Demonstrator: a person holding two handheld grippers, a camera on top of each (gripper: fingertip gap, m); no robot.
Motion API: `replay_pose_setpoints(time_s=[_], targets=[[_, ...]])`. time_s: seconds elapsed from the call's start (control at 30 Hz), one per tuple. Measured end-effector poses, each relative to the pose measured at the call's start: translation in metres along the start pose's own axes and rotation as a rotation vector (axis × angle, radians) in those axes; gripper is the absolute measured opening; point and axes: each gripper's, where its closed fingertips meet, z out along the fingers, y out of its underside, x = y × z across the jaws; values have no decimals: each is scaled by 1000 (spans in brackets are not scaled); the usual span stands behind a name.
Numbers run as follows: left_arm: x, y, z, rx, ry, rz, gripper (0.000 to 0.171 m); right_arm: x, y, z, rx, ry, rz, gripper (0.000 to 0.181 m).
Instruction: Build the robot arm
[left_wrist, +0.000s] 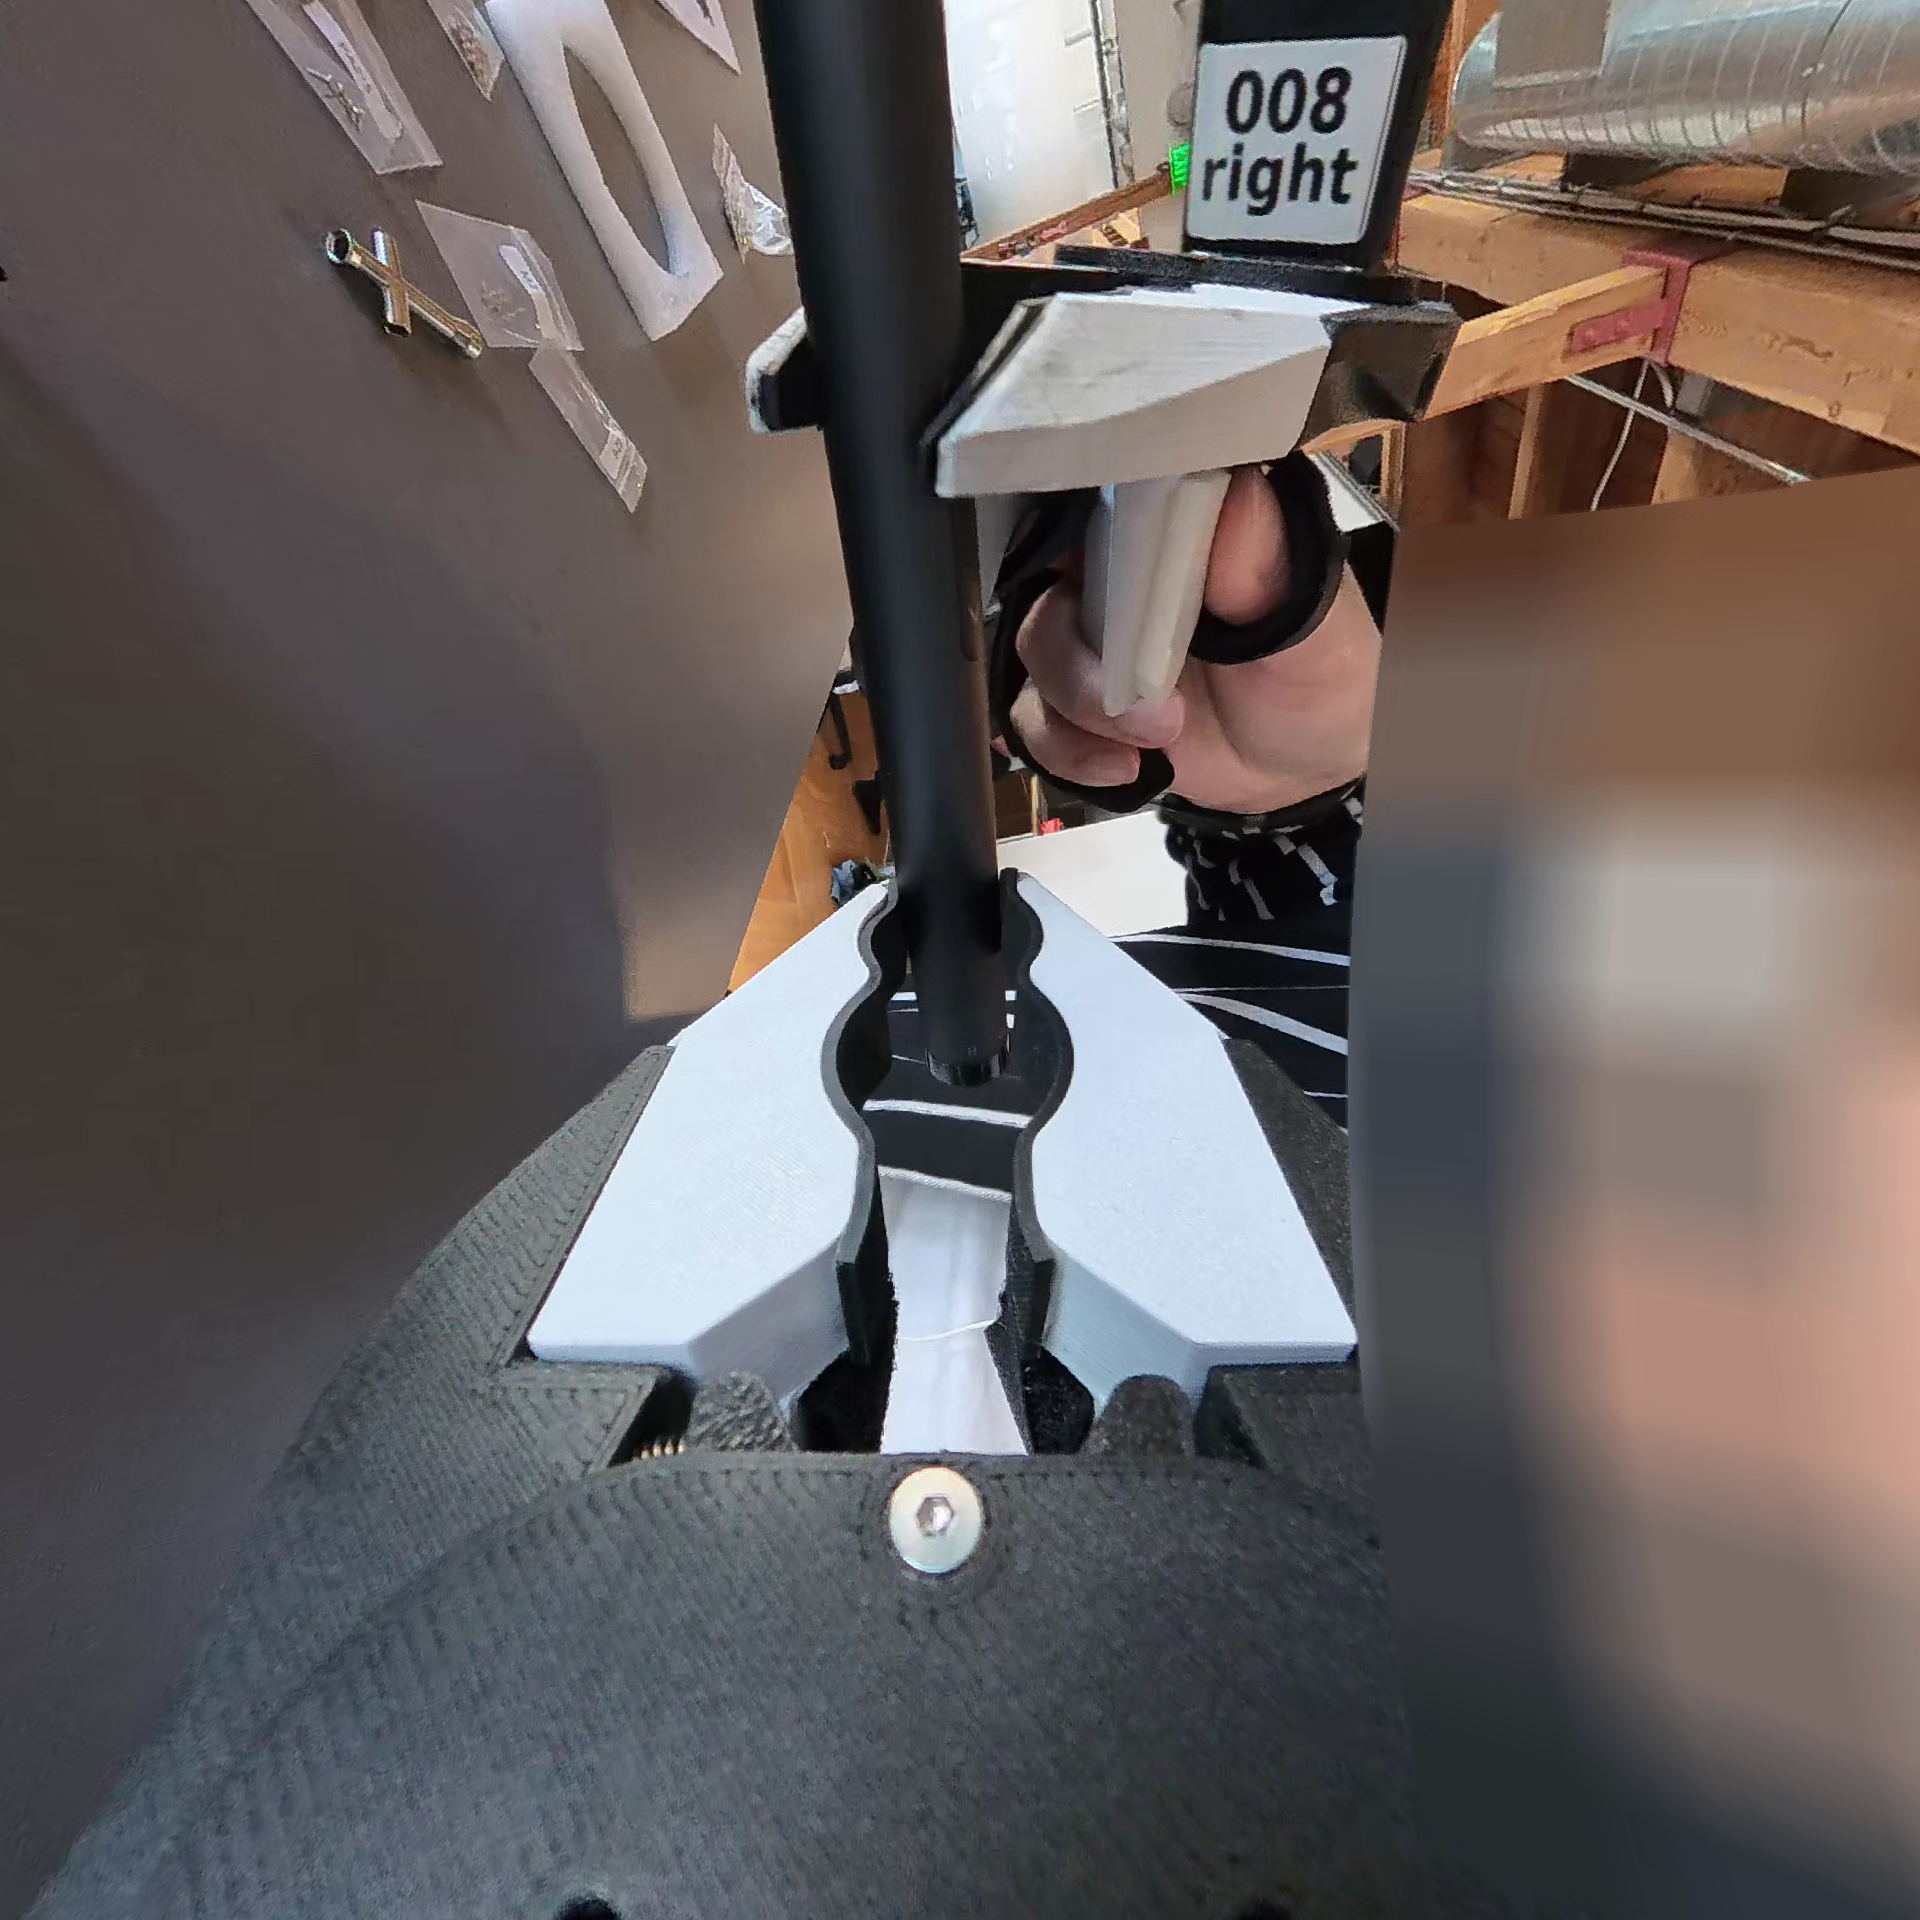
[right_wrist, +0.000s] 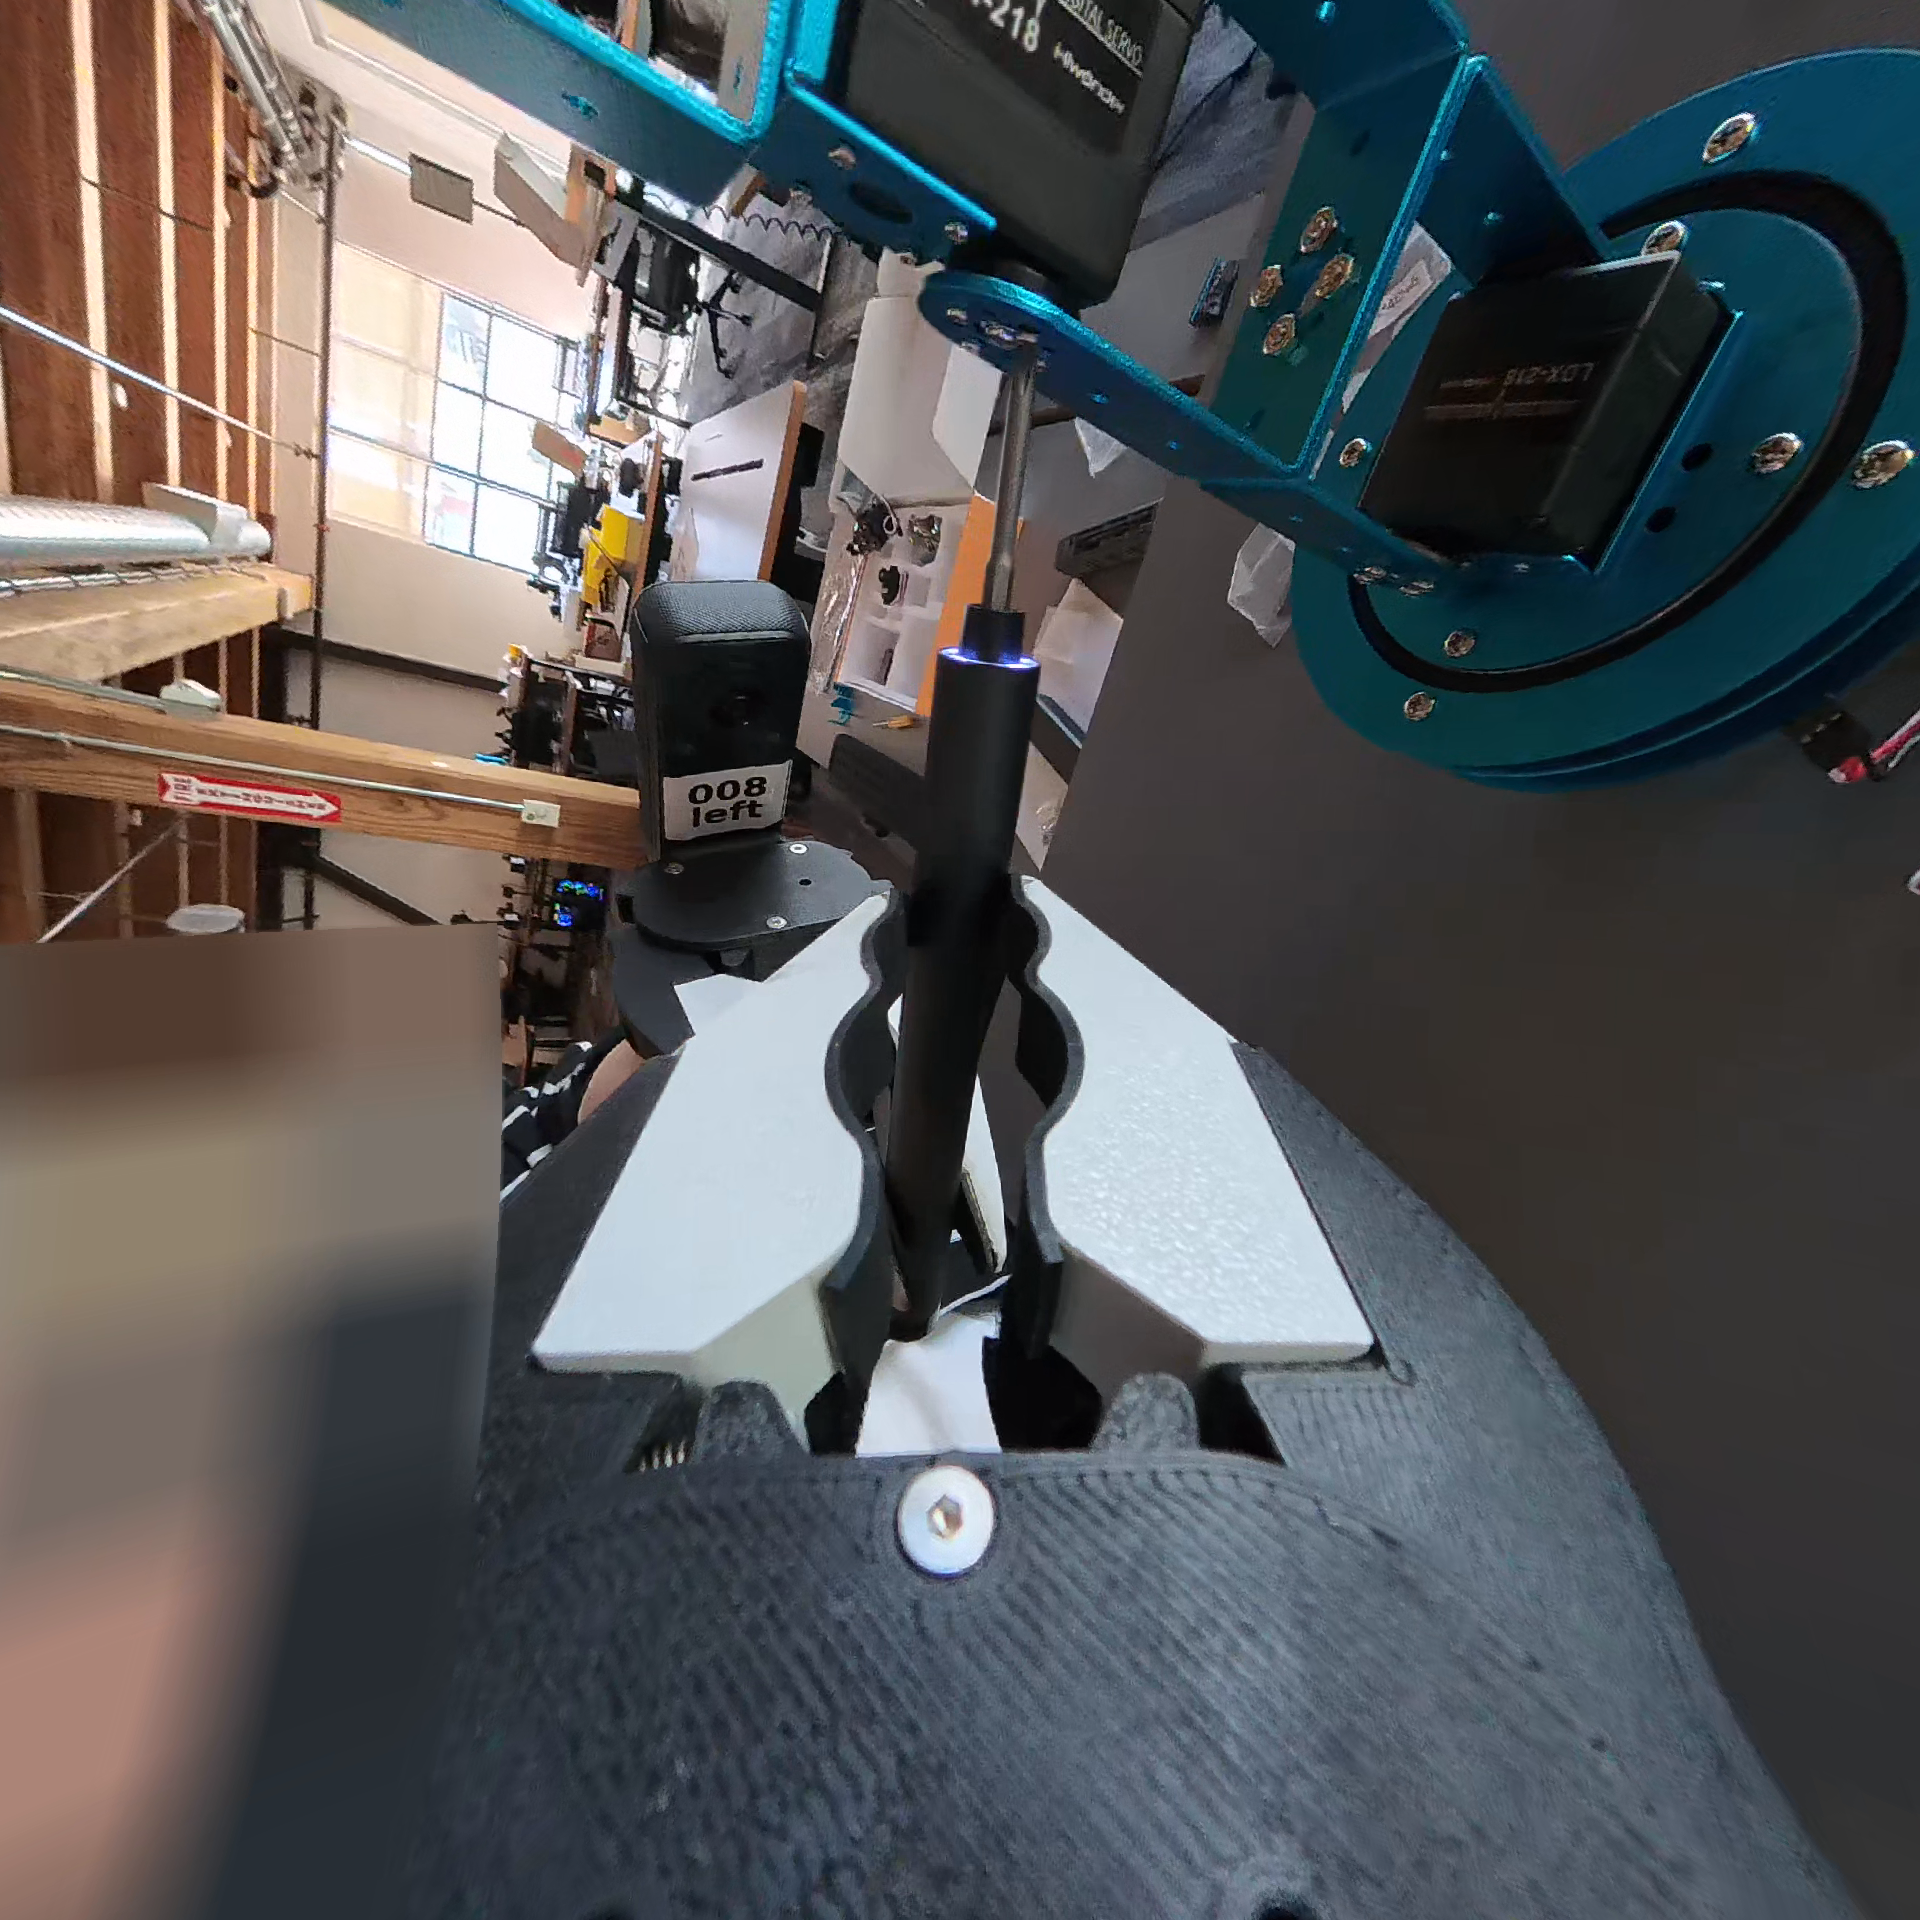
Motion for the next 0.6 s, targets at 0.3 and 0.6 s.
replay_pose_setpoints(time_s=[0.3, 0.6], targets=[[0, 0, -2, 0, -1, 4, 16, -1, -1, 1, 14, 10, 14, 17], [2, -2, -4, -1, 5, 9, 17, 0, -4, 1, 20, -14, 55, 17]])
